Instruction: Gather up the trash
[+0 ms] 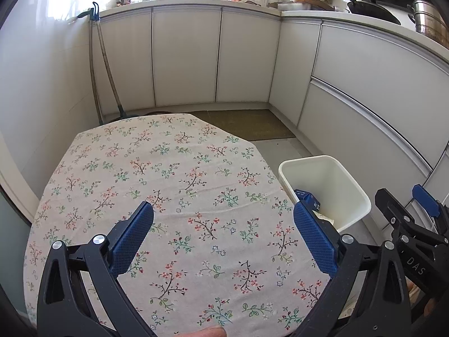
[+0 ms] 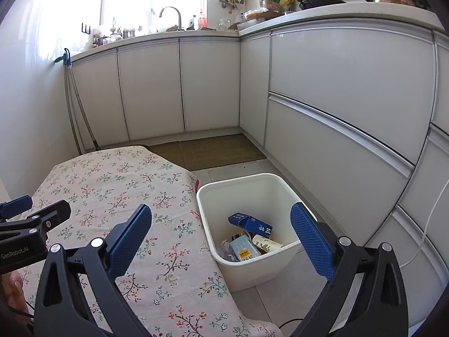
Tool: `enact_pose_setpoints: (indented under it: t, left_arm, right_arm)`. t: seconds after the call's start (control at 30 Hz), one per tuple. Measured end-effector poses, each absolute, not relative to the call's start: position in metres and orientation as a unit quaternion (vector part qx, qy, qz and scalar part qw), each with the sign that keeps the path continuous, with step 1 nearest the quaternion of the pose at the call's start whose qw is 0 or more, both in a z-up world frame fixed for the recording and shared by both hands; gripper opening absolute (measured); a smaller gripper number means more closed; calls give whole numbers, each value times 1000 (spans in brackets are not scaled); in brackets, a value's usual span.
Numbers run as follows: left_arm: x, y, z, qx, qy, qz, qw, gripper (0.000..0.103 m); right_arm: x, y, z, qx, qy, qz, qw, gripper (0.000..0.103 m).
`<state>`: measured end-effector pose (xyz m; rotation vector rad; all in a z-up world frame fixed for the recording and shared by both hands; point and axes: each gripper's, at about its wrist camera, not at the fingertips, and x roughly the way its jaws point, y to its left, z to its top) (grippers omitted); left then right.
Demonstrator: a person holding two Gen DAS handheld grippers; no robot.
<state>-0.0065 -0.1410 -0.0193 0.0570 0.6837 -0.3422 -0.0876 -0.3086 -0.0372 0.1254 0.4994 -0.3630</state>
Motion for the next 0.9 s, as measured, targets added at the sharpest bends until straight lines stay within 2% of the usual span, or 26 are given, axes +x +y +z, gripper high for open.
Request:
enact_pose_setpoints:
  t: [0.9]
  left_arm:
    - [-3,-142,-25,31,339,-165,926,96]
  right_arm:
    - [-88,-308,-41,65,250,-184,948,96]
